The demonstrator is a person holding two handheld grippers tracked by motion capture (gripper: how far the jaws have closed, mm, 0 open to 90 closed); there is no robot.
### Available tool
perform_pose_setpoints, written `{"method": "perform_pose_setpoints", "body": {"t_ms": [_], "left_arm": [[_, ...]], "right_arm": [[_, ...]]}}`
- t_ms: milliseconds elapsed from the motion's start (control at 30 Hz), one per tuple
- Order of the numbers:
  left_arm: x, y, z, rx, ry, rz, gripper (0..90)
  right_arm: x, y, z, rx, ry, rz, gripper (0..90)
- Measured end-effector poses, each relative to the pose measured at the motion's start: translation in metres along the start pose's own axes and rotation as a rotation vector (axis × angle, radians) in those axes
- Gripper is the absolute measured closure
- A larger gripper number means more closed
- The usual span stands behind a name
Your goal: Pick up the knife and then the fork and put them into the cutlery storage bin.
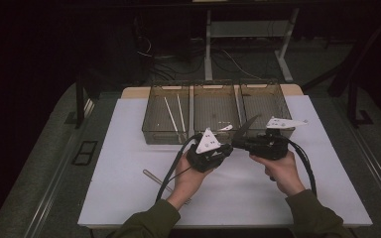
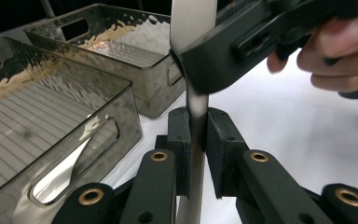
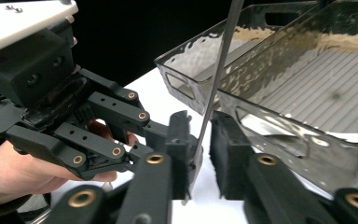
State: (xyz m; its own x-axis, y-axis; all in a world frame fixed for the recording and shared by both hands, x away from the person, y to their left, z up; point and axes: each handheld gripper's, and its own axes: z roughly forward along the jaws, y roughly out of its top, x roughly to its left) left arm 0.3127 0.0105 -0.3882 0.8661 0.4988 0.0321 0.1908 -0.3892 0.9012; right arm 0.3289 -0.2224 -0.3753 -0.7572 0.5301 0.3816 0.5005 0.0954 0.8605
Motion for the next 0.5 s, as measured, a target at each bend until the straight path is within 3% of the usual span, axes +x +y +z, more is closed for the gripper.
{"method": "perform_pose_setpoints", "body": {"t_ms": [100,367,500], "left_arm": [[0.0006,0.0002,-0.0008,-0.008,0.000,-0.006,79.2],[0.0043,-0.0017,-0.0011,-0.007,-0.028,-0.010,78.0],[0.0046,-0.0061,-0.0060,0.000,-0.020,0.007,63.3]], "right_arm": [[0.0012,-0.0008,0.0031,0.000,-0.003,-0.010,85.3],[0.0011,-0.0006,0.0033,-0.008,-0.003,-0.025,88.0],[-0.0007,-0.0010,0.0020,0.004,-0.032,-0.034,88.1]]}}
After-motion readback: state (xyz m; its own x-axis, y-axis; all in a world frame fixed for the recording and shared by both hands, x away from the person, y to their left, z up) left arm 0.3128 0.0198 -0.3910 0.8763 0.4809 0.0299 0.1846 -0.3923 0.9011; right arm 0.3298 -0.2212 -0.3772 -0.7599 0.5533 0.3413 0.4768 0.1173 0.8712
